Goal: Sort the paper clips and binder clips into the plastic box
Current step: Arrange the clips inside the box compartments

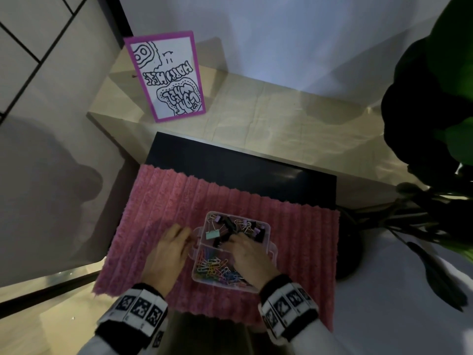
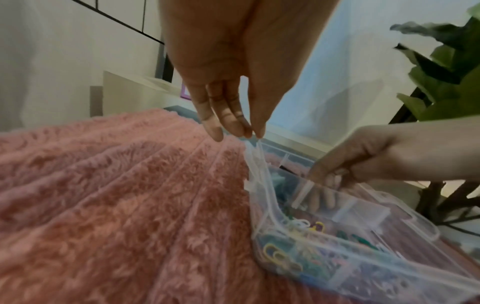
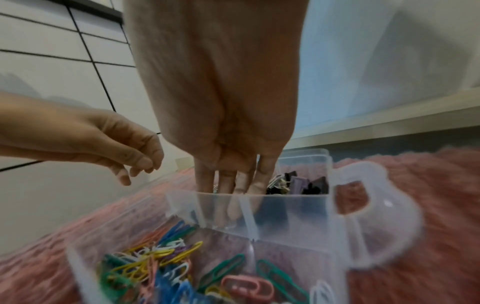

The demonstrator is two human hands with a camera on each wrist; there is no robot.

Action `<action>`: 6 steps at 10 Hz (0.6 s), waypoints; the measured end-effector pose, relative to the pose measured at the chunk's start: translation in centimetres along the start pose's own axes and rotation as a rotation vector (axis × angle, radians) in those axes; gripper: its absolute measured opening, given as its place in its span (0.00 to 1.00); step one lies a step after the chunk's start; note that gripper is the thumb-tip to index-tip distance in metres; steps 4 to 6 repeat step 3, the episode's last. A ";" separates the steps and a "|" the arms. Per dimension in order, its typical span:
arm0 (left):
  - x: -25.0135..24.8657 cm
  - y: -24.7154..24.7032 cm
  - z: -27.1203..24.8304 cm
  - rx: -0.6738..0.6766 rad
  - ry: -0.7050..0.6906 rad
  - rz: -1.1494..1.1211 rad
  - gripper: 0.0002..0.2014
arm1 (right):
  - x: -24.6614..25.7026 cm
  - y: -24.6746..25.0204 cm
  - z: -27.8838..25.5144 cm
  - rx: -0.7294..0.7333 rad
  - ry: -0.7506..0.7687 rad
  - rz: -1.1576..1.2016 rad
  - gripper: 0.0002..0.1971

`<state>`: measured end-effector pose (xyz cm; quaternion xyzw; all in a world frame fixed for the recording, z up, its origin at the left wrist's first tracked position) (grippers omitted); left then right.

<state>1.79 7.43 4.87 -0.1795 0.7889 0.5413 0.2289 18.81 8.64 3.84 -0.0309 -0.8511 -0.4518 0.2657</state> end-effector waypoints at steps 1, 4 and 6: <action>0.8 -0.3 0.1 -0.009 0.011 -0.023 0.06 | -0.1 0.1 1.3 0.097 -0.038 -0.052 0.23; 3.3 -0.5 -2.4 -0.043 0.055 -0.065 0.06 | -1.3 0.9 -1.6 -0.058 -0.151 0.133 0.24; 3.3 -0.5 -2.4 -0.043 0.055 -0.065 0.06 | -1.3 0.9 -1.6 -0.058 -0.151 0.133 0.24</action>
Point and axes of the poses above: each hand's wrist, its own z-axis towards the middle knuckle, its own y-axis out of the back of the hand, x = y × z, the point moved 3 cm from there along z, towards the middle knuckle, and after that the axes turned 5 degrees about -y, right-handed, at the moved point
